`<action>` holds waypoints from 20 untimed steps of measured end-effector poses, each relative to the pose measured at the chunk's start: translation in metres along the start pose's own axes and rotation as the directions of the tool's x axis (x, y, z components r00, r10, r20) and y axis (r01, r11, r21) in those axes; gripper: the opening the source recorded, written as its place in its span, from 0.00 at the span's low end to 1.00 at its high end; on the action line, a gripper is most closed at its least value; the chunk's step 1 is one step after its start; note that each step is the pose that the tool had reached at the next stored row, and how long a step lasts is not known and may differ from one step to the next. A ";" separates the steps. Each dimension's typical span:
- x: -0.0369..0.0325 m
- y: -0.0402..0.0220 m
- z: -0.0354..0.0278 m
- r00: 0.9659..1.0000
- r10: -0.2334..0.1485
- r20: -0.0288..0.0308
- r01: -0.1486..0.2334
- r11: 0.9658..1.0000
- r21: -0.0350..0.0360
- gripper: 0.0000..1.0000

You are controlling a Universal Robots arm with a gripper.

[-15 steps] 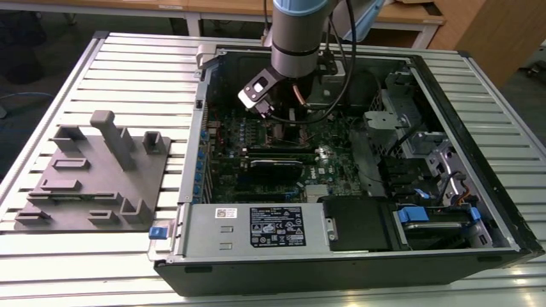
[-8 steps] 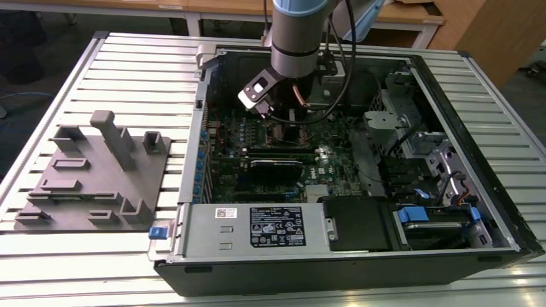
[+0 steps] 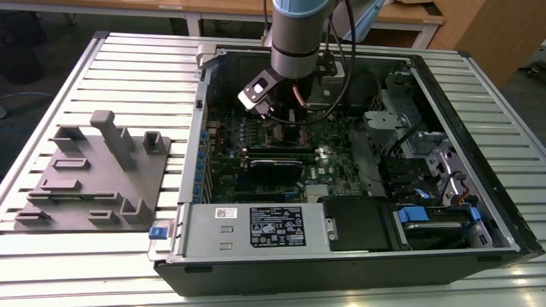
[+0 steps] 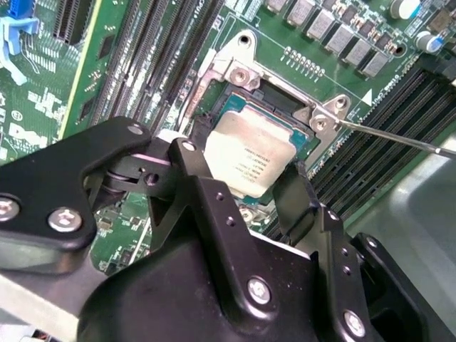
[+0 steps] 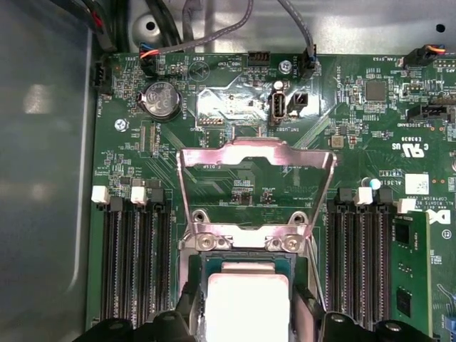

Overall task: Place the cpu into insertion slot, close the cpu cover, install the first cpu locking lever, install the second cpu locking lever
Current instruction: 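Place the cpu into insertion slot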

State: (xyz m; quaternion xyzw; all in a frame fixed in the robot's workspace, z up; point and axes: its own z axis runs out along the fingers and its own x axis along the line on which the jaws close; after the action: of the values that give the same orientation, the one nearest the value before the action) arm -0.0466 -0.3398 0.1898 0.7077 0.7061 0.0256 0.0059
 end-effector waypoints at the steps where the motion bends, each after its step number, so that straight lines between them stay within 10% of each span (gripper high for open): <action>1: -0.0001 -0.0001 -0.0002 1.000 0.000 0.001 0.000 1.000 0.000 0.62; 10: 0.0004 0.0007 -0.0174 1.000 0.000 0.001 0.000 1.000 0.000 0.62; 20: 0.0005 0.0009 -0.0209 1.000 0.000 0.001 0.000 1.000 0.000 0.54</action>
State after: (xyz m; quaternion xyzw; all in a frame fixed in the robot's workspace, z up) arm -0.0467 -0.3399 0.2107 0.7077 0.7061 0.0253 0.0060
